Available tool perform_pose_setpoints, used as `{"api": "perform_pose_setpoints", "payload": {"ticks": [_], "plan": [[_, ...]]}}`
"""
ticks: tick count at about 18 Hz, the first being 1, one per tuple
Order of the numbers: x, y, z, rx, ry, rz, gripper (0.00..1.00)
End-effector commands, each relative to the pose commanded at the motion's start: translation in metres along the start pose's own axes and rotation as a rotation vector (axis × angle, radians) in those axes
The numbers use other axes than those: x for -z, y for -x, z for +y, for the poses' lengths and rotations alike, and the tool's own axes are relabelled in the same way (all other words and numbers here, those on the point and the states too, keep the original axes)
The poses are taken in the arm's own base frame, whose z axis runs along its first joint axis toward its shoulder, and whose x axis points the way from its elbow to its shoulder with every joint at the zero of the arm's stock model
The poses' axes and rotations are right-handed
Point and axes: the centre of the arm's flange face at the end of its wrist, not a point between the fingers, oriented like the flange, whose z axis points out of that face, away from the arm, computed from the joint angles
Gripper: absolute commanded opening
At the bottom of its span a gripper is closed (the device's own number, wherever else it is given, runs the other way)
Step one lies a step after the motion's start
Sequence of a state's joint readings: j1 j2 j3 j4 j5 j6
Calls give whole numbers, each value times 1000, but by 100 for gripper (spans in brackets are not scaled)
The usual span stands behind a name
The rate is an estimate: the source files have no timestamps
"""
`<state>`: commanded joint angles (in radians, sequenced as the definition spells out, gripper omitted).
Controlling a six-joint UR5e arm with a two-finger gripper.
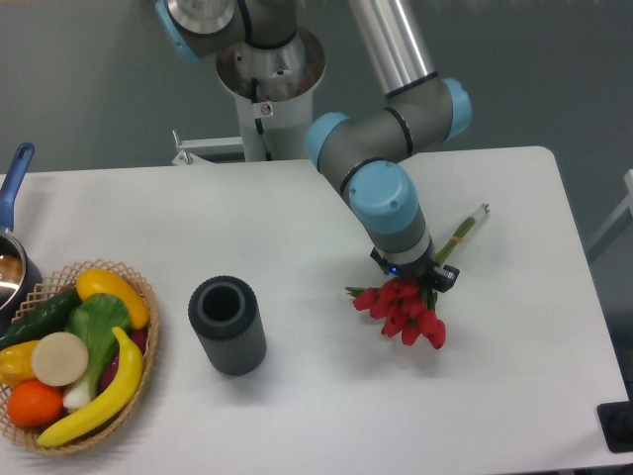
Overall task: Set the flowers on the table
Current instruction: 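Lower the tulips onto the table and lay them flat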
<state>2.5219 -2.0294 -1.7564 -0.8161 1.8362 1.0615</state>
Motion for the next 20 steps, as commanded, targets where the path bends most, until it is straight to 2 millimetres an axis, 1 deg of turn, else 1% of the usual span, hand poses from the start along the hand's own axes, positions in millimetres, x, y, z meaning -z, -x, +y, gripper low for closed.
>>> {"api": "perform_pose_setpoints", "payload": {"ticks": [6,7,9,10,12,15,16,17,18,20], "plan": [[-14,-2,-2,-5,12,21,46],[-14,-1,-1,-3,11,20,54],[-10,1,0,-1,8,14,89],[-8,2,0,0,7,8,100],[-3,4,1,8,-3,0,100],[33,6,11,31,-101,-7,100],[41,3,12,33,-132,-4,100],[56,2,15,35,-160,-15,100],[73,3,20,43,-184,-36,100],[101,6,30,59,-228,-64,100]]}}
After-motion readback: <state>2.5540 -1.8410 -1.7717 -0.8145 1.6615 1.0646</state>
